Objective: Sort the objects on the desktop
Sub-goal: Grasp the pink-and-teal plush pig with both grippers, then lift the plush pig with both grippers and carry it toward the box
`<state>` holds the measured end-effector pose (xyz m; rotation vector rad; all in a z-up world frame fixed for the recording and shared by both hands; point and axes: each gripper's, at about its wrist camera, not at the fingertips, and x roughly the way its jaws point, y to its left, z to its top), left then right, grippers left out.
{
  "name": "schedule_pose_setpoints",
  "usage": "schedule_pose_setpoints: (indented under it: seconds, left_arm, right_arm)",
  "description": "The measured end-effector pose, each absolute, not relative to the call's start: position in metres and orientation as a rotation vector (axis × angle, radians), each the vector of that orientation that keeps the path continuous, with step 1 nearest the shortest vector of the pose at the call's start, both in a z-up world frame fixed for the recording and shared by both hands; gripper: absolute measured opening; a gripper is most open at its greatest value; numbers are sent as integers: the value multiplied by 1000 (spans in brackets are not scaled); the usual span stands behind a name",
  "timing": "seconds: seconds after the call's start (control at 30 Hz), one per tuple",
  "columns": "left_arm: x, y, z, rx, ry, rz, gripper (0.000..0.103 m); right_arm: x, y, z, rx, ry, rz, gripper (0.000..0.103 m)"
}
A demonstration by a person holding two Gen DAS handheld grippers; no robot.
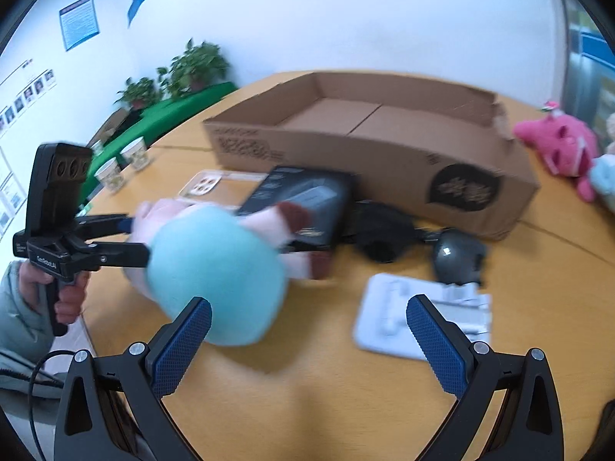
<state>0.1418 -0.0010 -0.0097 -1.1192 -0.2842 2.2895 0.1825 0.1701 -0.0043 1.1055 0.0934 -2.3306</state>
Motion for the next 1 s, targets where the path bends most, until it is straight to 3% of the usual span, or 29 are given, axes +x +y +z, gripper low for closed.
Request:
schedule_pose_setpoints:
  seconds: [0.23, 0.57, 0.77, 0.9, 1.0]
  left_arm:
    - [136, -23, -10, -1121, -352, 2310, 88]
    - [139, -37, -23, -1126, -445, 2239, 88]
    - [143, -30, -21, -1113, -380, 2215, 85]
    - [149, -32, -22, -1103, -376, 2145, 85]
    - [152, -32, -23, -1110, -377, 2146, 85]
  right_arm:
    - [173, 161, -14, 1122, -29, -2301, 103]
    - [188, 132, -5, 1038, 9, -2149, 103]
    - [191, 92, -28, 1095, 106, -2150, 103]
    - [207, 115, -16, 1062, -15, -2063, 103]
    - [216, 125, -18, 1078, -1, -2100, 102]
